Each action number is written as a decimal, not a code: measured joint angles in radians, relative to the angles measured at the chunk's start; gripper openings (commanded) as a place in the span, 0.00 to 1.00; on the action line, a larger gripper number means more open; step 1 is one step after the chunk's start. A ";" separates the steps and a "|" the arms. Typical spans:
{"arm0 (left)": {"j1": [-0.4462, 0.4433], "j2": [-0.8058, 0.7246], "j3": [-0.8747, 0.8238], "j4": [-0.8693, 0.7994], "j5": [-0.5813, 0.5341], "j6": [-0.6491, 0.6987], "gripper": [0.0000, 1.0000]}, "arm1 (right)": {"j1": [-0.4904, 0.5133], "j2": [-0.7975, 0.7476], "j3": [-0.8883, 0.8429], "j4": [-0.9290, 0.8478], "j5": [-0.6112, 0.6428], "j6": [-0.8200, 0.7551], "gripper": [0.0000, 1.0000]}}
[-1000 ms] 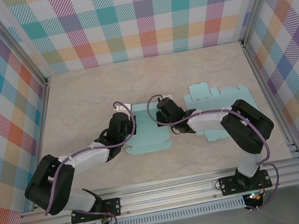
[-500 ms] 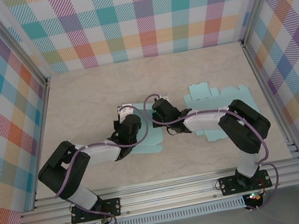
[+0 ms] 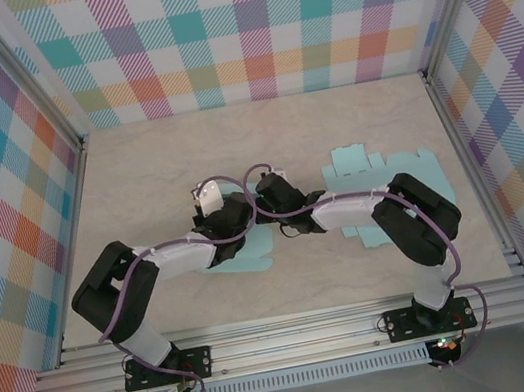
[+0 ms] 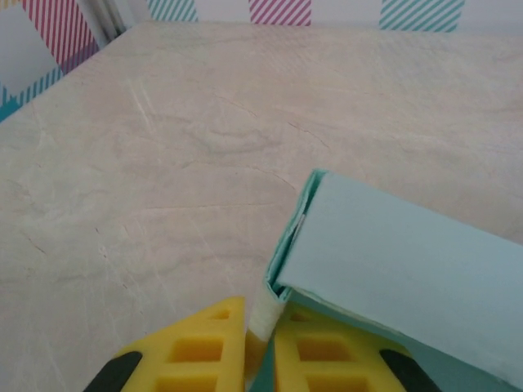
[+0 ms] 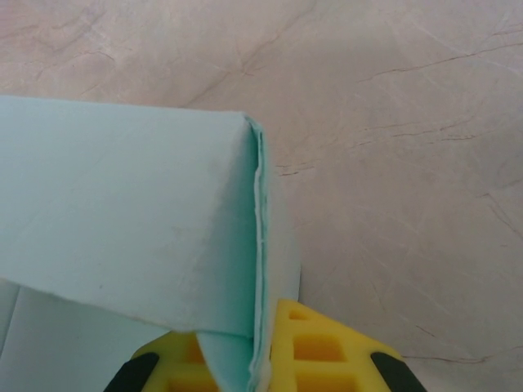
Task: Fold the paper box
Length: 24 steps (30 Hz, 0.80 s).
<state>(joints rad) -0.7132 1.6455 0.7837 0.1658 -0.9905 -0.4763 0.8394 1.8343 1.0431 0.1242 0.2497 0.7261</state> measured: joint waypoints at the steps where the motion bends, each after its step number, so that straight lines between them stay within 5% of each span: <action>1: 0.007 -0.004 -0.010 0.021 0.016 0.004 0.23 | 0.000 0.001 0.003 -0.006 0.000 0.000 0.00; 8: 0.031 -0.026 -0.069 0.065 0.097 0.024 0.37 | 0.000 0.003 0.015 -0.041 0.003 0.023 0.00; 13: 0.032 -0.026 -0.074 0.053 0.103 0.019 0.38 | 0.000 0.003 0.015 -0.043 0.000 0.026 0.00; 24: 0.034 0.016 -0.056 -0.064 0.066 -0.014 0.04 | 0.000 0.008 0.023 -0.027 -0.035 0.022 0.00</action>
<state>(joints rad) -0.6788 1.6619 0.7273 0.1017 -0.9245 -0.4908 0.8394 1.8423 1.0660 0.0975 0.2150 0.7483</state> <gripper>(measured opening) 0.089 0.059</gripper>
